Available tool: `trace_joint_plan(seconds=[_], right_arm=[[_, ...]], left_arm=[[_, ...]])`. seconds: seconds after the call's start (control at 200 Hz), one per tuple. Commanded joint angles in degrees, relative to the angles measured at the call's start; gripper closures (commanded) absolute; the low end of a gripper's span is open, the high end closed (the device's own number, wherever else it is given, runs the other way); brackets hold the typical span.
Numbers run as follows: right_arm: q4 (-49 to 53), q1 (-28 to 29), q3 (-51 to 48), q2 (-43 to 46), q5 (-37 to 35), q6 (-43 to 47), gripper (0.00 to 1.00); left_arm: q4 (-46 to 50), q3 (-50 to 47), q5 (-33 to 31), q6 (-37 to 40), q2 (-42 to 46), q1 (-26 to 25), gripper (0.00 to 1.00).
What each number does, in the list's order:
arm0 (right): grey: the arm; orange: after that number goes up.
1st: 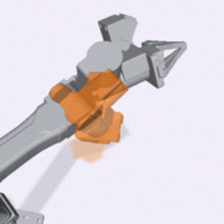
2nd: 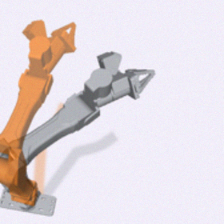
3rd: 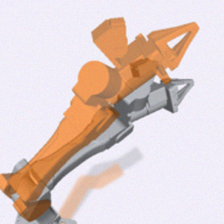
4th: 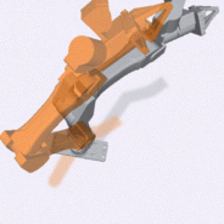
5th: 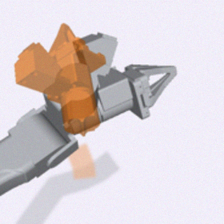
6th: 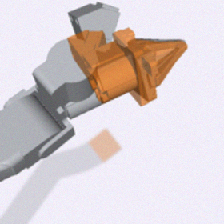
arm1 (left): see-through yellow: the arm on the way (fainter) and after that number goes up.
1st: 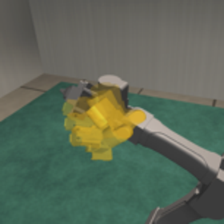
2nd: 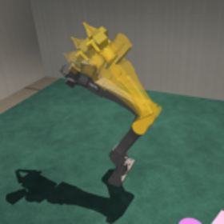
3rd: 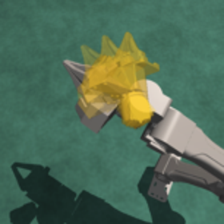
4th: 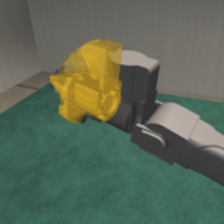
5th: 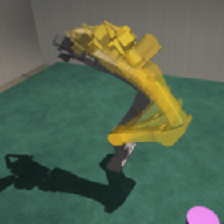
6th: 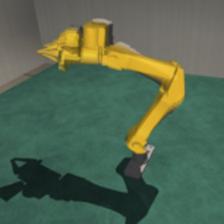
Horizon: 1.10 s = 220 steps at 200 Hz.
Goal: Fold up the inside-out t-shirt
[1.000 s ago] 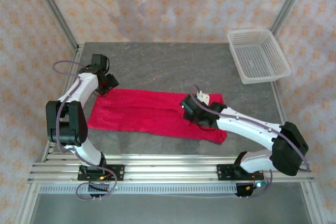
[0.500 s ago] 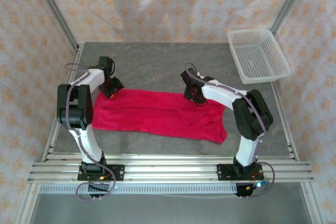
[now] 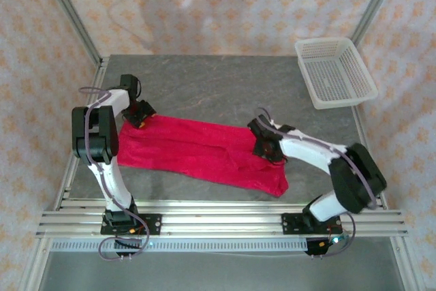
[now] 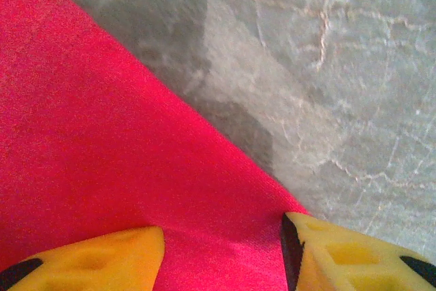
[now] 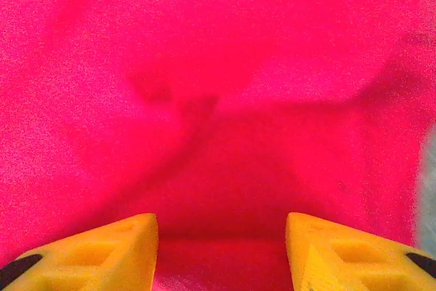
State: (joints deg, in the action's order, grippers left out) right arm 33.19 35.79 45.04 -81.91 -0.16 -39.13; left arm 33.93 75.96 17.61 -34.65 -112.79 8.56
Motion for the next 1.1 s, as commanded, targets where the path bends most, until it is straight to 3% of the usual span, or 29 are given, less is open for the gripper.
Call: trace_joint_plan(seconds=[0.0,0.2,0.415,0.54,0.801,1.096], right_arm=[[3.2,1.02,-5.28,7.71,-2.82,-5.07,0.47],[0.96,1.39,-10.93,18.42,1.22,-7.27,0.47],[6.77,1.22,-2.31,18.49,-5.81,-3.28,0.49],[0.97,-0.63,2.67,14.47,-5.55,-0.13,0.51],[-0.36,-1.28,11.54,-6.68,-0.13,7.2,0.48],[0.85,3.2,6.38,-5.47,2.42,6.46,0.45]], left_arm=[[-0.18,-2.13,-2.93,-0.59,-3.53,1.22,0.48],[0.16,-1.48,-2.81,-0.69,-3.51,0.75,0.48],[2.26,-1.09,-3.89,-0.42,0.5,-0.37,0.48],[4.57,0.55,-5.97,0.53,4.89,-2.45,0.48],[5.8,1.38,-5.21,0.5,7.59,-4.07,0.47],[5.78,1.47,-5.74,0.89,6.38,-3.99,0.47]])
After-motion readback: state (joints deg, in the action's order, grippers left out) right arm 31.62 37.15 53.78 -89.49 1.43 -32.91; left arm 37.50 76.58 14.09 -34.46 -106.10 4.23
